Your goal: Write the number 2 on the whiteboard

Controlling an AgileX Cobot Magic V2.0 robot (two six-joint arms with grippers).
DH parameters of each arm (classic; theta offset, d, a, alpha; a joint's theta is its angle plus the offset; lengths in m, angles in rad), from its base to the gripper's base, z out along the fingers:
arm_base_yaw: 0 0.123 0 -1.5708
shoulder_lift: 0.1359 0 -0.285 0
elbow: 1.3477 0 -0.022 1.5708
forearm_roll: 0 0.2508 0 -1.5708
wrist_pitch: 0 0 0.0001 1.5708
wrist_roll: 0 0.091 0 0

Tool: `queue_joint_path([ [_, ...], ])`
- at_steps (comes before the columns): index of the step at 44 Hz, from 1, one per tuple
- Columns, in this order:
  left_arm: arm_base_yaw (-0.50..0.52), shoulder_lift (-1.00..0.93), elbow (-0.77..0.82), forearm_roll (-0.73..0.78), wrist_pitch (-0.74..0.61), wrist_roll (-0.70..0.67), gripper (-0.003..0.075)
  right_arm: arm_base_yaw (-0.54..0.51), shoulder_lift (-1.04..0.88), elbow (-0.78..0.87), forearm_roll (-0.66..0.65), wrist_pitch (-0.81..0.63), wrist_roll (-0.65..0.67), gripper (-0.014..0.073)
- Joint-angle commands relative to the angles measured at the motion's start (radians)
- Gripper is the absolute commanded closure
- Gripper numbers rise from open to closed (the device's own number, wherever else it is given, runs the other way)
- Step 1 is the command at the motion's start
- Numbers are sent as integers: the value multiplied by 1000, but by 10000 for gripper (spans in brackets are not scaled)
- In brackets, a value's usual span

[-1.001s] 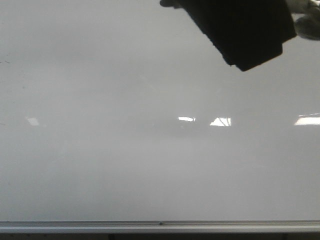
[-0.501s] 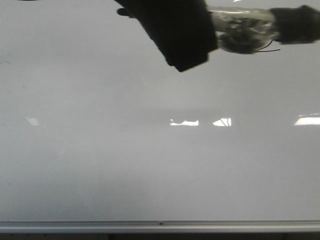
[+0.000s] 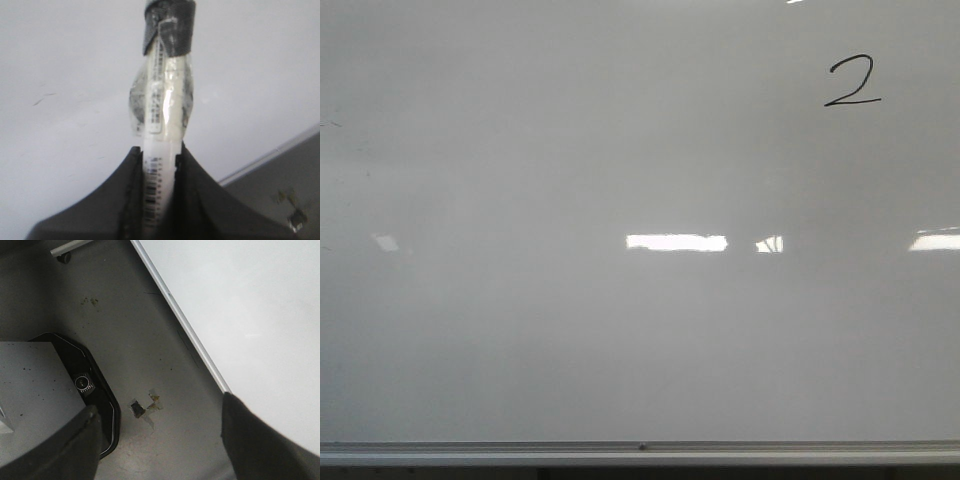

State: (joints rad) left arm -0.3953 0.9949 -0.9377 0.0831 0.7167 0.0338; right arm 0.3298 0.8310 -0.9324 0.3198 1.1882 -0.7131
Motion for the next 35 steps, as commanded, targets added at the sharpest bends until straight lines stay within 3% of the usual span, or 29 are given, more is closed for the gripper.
queue_joint_path([
  [1, 103, -76, 73, -4, -217, -63, 648, -2, -8, -32, 13, -51, -1, 64],
  [15, 300, -41, 322, -88, -672, -78, 648, -2, -8, -32, 15, -53, -1, 64],
  [35, 315, 263, 343, -89, -1051, -78, 648, -2, -8, -32, 16, -53, -1, 64],
])
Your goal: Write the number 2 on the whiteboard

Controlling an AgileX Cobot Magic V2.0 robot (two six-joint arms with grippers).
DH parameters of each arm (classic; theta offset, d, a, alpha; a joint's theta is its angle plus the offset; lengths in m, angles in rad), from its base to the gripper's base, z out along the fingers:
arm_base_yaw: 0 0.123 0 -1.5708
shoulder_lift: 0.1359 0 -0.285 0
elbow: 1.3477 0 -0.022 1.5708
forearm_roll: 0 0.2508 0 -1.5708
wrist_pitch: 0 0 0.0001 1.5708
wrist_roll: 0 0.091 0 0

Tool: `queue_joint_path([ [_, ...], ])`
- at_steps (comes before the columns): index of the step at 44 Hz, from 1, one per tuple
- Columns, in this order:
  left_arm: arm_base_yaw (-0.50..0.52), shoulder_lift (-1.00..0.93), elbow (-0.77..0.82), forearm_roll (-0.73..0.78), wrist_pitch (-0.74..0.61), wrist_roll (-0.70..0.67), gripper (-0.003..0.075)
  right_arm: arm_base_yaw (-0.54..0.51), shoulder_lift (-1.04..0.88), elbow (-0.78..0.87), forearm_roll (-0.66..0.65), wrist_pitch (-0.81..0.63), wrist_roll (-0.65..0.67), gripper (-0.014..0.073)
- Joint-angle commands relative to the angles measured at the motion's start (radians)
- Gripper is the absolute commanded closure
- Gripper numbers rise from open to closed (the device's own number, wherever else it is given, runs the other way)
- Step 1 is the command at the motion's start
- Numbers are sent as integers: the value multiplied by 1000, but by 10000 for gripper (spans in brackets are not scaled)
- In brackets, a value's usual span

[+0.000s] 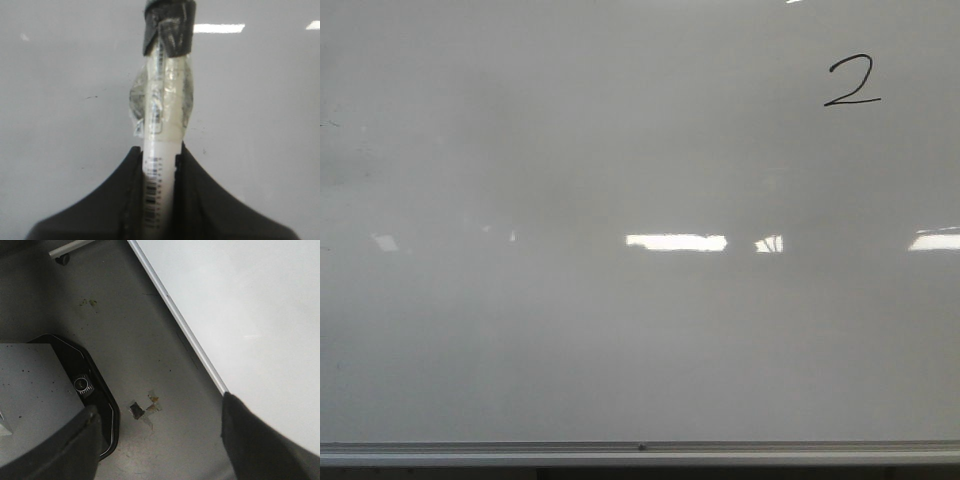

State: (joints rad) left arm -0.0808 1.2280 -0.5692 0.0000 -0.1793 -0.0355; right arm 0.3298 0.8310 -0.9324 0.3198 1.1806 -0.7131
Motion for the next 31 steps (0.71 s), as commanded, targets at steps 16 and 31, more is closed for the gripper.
queue_joint_path([
  [16, 1, 285, -109, 0, -221, -9, 645, -2, -8, -32, 16, -45, -1, 64],
  [31, 1, 352, -204, 0, -87, -9, 323, -2, -8, -32, 17, -47, -1, 64],
])
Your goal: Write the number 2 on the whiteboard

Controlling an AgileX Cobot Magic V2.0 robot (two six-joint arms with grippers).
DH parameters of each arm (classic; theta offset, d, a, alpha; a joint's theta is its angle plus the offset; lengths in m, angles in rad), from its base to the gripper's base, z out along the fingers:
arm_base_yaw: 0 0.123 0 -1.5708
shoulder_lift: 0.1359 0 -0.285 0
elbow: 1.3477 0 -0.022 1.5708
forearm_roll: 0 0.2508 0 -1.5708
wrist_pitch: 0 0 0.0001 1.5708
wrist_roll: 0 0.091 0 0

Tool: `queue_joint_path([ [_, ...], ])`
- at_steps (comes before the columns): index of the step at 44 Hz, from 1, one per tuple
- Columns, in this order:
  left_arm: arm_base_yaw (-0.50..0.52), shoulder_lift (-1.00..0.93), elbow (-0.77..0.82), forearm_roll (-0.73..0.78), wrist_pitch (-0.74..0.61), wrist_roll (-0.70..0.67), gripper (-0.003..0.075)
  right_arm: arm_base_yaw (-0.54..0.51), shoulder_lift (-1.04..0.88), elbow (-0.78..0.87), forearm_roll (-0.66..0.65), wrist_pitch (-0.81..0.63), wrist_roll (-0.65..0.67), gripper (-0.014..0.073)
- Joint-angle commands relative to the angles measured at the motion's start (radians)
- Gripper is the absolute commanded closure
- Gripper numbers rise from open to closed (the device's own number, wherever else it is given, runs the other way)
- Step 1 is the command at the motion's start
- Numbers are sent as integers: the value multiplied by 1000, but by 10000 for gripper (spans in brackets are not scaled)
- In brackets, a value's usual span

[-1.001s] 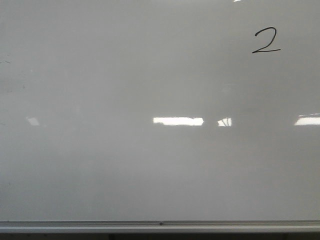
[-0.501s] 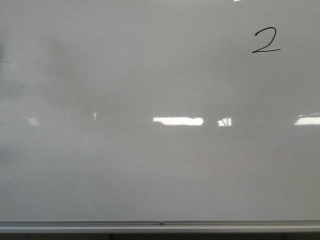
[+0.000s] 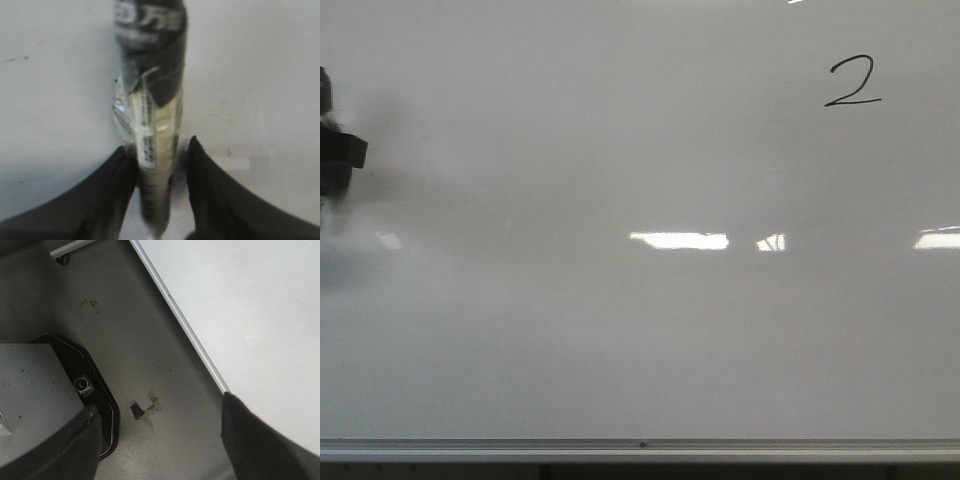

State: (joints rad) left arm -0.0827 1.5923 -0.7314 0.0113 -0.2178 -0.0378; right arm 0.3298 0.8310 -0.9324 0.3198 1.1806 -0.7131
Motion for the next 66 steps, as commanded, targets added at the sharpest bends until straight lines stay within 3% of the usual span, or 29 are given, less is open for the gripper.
queue_joint_path([
  [1, 2, -14, -42, -11, -46, -7, 309, -2, -8, -32, 17, -48, -1, 64],
  [8, 2, -52, -44, -11, 9, -2, 290, -2, -8, -32, 17, -49, -1, 64],
  [16, 2, -211, -44, 65, 211, 0, 290, -2, -8, -32, 11, -44, 67, 64],
  [28, 2, -545, -112, 70, 710, 0, 290, -2, -20, -58, -204, -10, 564, 64],
  [34, 2, -704, -160, -18, 904, 0, 290, -2, -75, -58, -292, -34, 719, 64],
  [41, 2, -865, -160, -63, 970, 5, 290, -2, -172, -58, -294, -48, 726, 64],
  [46, 2, -953, -160, -63, 1023, 84, 290, -2, -248, -39, -303, -58, 726, 64],
  [61, 2, -1020, -160, -3, 1076, 73, 325, -2, -368, 10, -339, -101, 725, 69],
  [66, 2, -1020, -160, -3, 1072, 70, 419, -2, -368, 10, -340, -100, 725, 206],
])
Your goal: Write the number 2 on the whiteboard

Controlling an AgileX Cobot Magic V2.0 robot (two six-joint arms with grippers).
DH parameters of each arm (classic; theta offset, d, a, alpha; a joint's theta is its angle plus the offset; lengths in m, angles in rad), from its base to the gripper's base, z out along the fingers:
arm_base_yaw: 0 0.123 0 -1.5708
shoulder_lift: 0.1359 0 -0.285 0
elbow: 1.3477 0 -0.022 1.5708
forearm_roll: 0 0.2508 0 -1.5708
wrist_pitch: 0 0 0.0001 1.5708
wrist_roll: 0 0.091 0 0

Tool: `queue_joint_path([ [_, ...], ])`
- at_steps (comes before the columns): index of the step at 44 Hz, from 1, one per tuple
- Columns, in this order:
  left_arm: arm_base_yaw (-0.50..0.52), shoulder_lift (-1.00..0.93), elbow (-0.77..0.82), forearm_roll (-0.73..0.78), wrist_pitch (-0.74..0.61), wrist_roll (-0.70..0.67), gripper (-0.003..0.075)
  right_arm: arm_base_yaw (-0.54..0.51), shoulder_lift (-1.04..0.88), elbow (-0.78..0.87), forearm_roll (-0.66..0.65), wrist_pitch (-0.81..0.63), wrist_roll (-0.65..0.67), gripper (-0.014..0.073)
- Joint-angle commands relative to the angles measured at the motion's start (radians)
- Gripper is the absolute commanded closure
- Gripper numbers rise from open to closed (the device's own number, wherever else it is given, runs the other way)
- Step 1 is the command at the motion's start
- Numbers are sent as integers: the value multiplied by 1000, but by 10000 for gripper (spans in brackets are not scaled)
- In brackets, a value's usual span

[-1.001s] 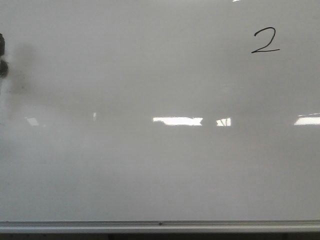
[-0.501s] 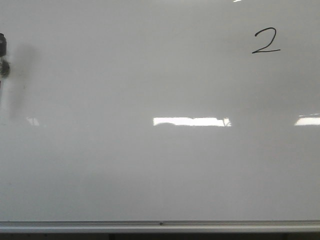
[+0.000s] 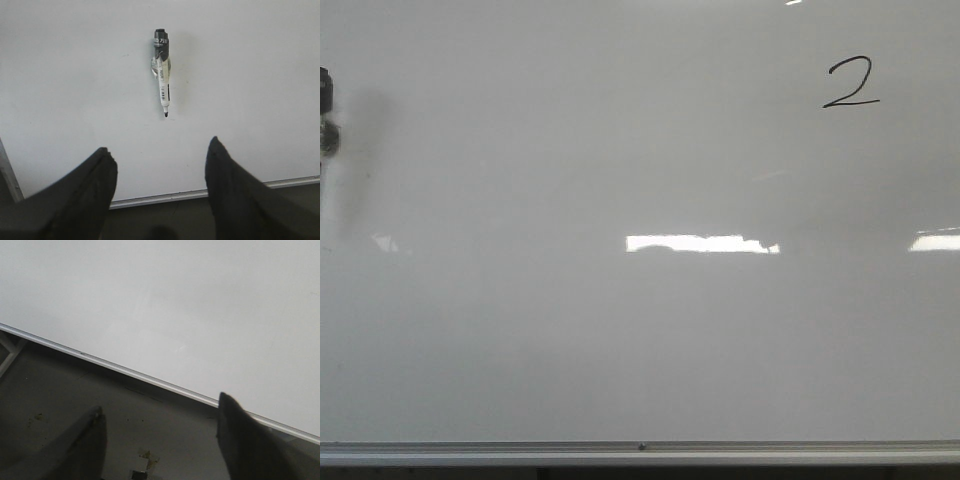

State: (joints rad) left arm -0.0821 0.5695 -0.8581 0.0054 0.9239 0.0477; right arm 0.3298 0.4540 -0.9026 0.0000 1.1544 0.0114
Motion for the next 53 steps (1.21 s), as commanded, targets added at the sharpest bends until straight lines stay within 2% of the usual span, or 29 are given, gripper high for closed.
queue_joint_path([
  [1, 2, 3, -33, 3, -70, -15, 441, -2, 9, -20, -20, -74, 0, 247],
  [6, 2, 3, -33, -5, -70, -17, 579, -2, 9, -20, -20, -76, 0, 484],
  [11, 2, 3, -31, -17, -70, -17, 693, -2, 9, -20, -20, -76, 0, 669],
  [14, 2, 3, -31, -18, -74, -17, 741, -2, 9, -20, -20, -76, 0, 660],
  [43, 4, -43, -22, -14, -92, -17, 741, -2, 9, -20, -20, -64, 0, 662],
  [48, 4, -152, 75, -16, -132, -17, 741, -2, 9, -20, -20, -64, 0, 662],
  [53, 4, -279, 258, -12, -314, -17, 741, -2, 9, -20, -20, -64, 0, 662],
])
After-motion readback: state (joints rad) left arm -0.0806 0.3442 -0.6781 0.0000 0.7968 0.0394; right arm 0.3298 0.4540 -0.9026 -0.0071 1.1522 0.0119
